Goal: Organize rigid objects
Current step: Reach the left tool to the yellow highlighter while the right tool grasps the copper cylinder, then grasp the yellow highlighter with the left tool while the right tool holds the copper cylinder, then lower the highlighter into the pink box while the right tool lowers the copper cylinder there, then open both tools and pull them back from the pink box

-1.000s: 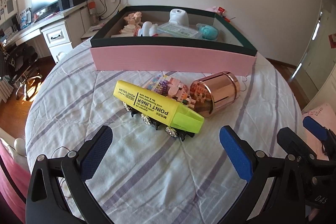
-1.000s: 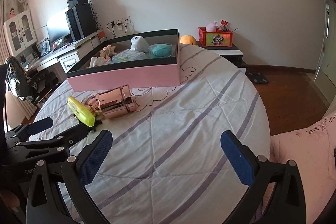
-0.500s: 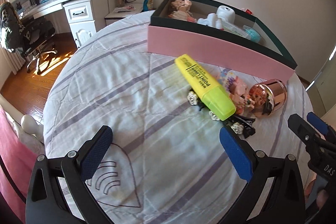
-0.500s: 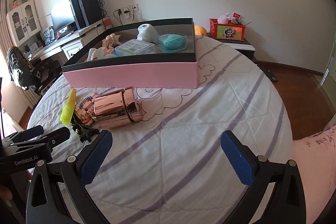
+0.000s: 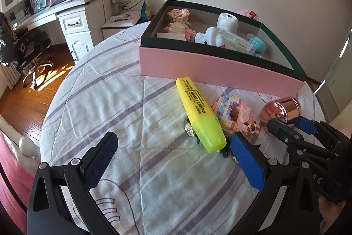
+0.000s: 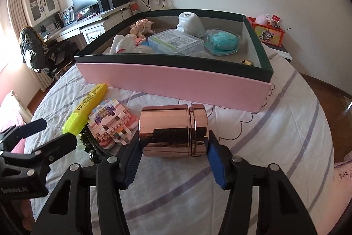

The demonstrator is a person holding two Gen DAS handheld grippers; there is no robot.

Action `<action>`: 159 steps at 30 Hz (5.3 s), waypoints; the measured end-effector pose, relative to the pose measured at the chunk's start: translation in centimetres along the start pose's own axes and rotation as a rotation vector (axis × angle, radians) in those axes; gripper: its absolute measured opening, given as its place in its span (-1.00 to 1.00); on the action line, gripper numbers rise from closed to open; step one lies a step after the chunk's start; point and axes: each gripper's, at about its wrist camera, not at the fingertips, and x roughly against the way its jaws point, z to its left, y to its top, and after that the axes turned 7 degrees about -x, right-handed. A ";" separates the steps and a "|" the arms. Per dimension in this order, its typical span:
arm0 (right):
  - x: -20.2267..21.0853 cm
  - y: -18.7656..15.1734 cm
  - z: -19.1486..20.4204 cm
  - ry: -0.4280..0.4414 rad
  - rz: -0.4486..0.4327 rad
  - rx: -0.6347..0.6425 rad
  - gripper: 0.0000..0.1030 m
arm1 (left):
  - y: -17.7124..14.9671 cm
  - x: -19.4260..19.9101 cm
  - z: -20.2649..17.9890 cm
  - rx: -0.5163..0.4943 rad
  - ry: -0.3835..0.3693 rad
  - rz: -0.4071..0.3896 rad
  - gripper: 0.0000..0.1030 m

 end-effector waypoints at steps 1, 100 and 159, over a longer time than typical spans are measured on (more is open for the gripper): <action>0.2 -0.1 -0.3 -0.004 -0.008 -0.006 0.10 | 0.3 -0.3 0.1 0.005 0.009 0.001 1.00; -2.9 10.4 -2.9 -0.053 -0.129 -0.015 0.23 | 14.0 -5.6 -3.6 -0.192 -0.045 -0.098 0.46; 31.8 -8.1 7.7 -0.061 -0.651 -0.017 1.00 | -7.0 31.5 -3.3 -0.131 0.137 -0.646 1.00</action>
